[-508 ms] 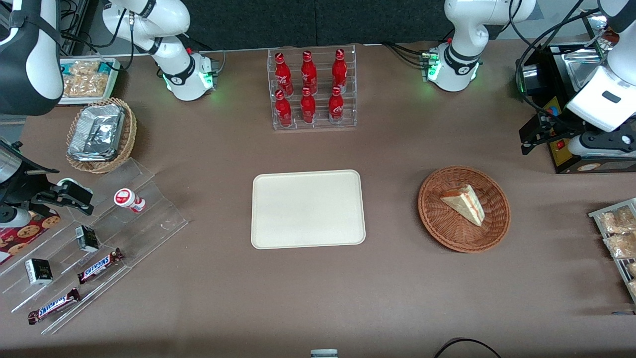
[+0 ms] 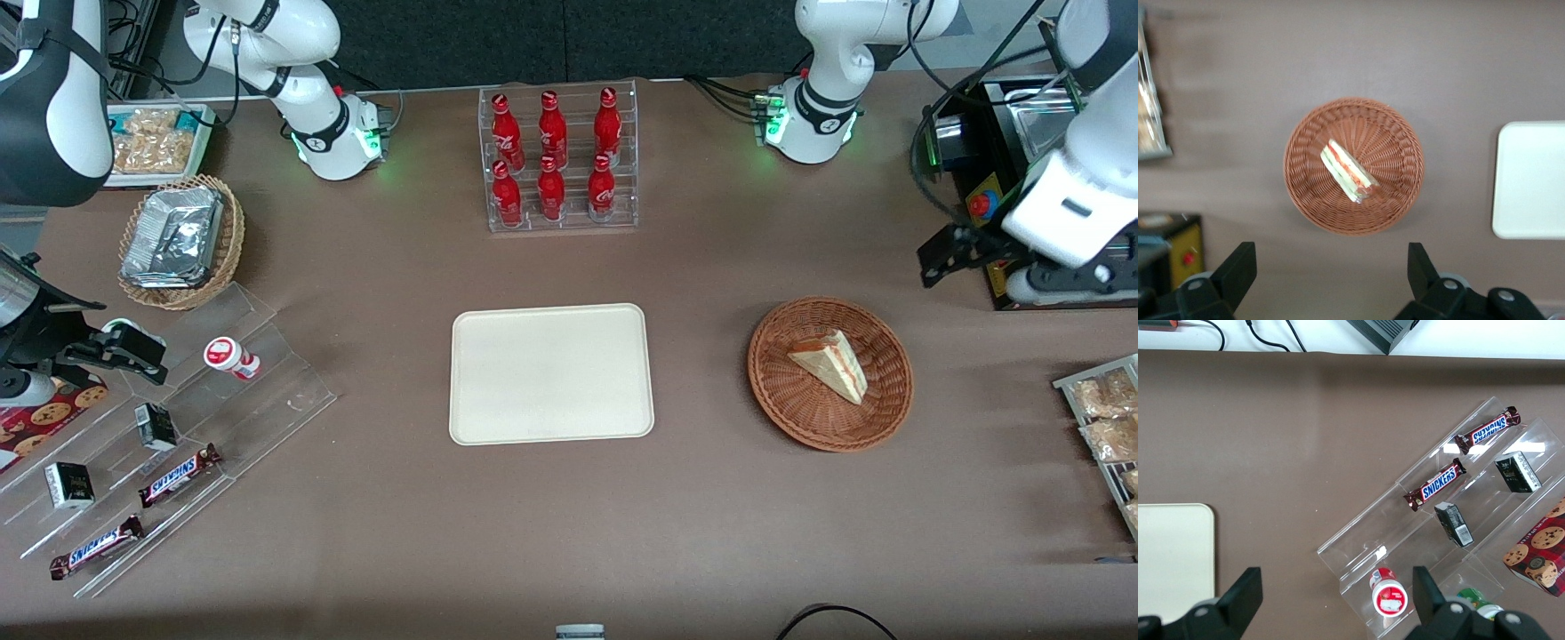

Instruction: Place sandwich from basket to tray

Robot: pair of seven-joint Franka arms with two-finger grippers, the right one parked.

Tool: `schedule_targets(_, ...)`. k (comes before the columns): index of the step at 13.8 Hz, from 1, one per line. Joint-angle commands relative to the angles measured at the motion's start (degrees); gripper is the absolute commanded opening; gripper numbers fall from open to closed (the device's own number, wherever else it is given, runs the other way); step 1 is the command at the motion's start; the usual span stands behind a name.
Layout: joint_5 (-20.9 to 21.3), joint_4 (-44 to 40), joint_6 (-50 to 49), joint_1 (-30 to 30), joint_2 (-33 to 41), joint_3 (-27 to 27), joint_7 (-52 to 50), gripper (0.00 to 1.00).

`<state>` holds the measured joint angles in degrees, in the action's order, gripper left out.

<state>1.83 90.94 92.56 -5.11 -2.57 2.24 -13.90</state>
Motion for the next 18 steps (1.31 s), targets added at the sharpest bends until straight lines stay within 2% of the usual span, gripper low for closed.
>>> schedule_targets(1,-0.95,1.95,1.47,-0.25,-3.22,-0.31,-10.68,1.0)
schedule_targets(3,-0.95,6.42,7.25,-0.16,-5.07,-0.4,-16.57,1.0)
schedule_targets(6,-0.86,17.48,19.72,-0.16,-5.43,-0.4,-28.52,1.0)
schedule_targets(9,-0.95,27.16,30.98,-0.16,-6.12,-0.49,-33.37,1.0)
schedule_targets(14,-0.95,34.56,42.33,-0.07,-9.29,-0.57,-38.4,1.0)
schedule_targets(18,-0.95,35.27,46.38,-0.07,-12.45,-0.75,-39.36,1.0)
